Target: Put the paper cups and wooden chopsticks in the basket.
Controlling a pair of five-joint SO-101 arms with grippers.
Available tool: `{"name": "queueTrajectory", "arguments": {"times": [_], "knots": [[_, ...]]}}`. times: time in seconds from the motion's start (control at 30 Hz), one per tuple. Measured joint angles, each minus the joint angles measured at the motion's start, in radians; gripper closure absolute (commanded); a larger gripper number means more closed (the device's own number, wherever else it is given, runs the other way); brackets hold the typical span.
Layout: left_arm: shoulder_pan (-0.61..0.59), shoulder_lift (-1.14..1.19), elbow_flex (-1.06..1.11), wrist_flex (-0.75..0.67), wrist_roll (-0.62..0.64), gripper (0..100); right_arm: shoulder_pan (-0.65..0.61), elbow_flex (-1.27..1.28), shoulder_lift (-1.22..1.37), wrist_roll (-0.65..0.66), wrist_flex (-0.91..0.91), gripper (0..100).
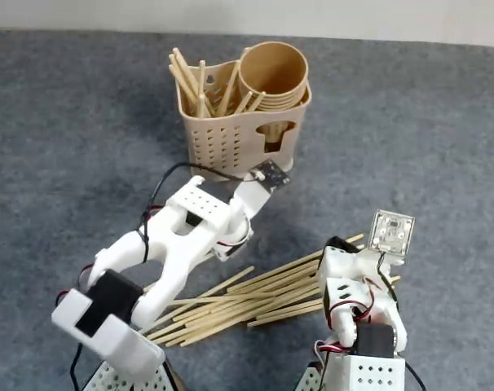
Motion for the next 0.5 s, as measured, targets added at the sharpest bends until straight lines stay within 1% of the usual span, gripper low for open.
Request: {"name": "queueTrajectory", "arguments": {"times": [0.07,0.2,0.27,0.37,0.5], "knots": [[0.002,0.023,-0.017,0.000,0.000,92,0.000,0.000,0.000,0.000,0.000,99.3],[0.008,0.086,-0.072,0.002,-0.002,100,0.000,0.000,0.000,0.000,0.000,99.3],[0.009,0.123,-0.109,0.012,-0.002,99,0.000,0.000,0.000,0.000,0.000,99.3],[0.009,0.170,-0.172,0.071,-0.002,99,0.000,0.000,0.000,0.000,0.000,99.3],[0.009,0.181,-0.209,0.117,-0.005,99,0.000,0.000,0.000,0.000,0.000,99.3]]}}
